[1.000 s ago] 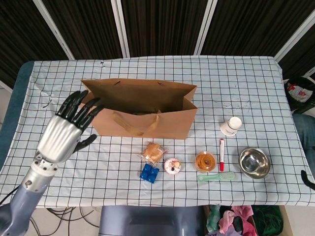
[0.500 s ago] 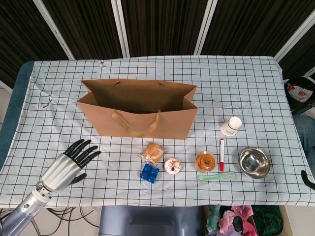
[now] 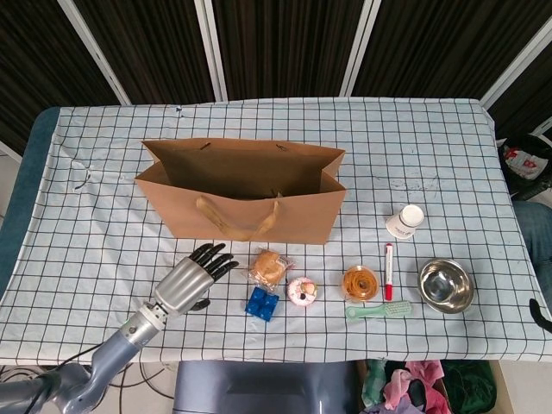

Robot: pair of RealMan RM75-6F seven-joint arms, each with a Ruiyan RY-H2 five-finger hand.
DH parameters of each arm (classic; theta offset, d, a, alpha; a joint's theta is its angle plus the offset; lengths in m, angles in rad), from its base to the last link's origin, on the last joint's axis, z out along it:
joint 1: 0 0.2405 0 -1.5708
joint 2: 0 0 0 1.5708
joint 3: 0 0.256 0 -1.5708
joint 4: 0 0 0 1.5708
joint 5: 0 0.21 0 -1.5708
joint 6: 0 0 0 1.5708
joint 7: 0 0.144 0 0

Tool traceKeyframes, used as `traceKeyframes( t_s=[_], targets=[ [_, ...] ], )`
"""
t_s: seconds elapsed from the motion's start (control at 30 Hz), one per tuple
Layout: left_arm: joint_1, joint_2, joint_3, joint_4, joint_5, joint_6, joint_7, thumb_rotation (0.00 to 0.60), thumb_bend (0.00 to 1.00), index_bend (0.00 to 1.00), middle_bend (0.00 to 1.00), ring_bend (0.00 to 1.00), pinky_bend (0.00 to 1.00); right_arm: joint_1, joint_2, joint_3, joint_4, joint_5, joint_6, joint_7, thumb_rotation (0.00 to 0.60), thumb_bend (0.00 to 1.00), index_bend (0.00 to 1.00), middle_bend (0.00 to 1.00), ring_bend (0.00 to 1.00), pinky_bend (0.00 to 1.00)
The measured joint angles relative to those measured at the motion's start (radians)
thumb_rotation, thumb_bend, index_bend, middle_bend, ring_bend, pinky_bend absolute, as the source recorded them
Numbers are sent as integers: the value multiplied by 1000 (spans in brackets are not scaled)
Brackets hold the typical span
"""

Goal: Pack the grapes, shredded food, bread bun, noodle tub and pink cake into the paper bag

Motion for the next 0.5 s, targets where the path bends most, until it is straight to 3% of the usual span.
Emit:
traceKeyframes(
  t_s=[0.23, 0.5],
  targets=[
    [-72, -95, -58, 68, -85, -87, 37, 600, 111, 189, 185, 72, 174, 1, 0, 0, 0, 1, -3, 2, 600, 303, 157, 115, 249, 274],
    [-139, -185, -87, 157, -128, -135, 60, 600, 149, 202, 197, 73, 176, 4, -2, 0, 3, 3, -9, 3, 600, 303, 156, 115, 248, 274]
  ],
)
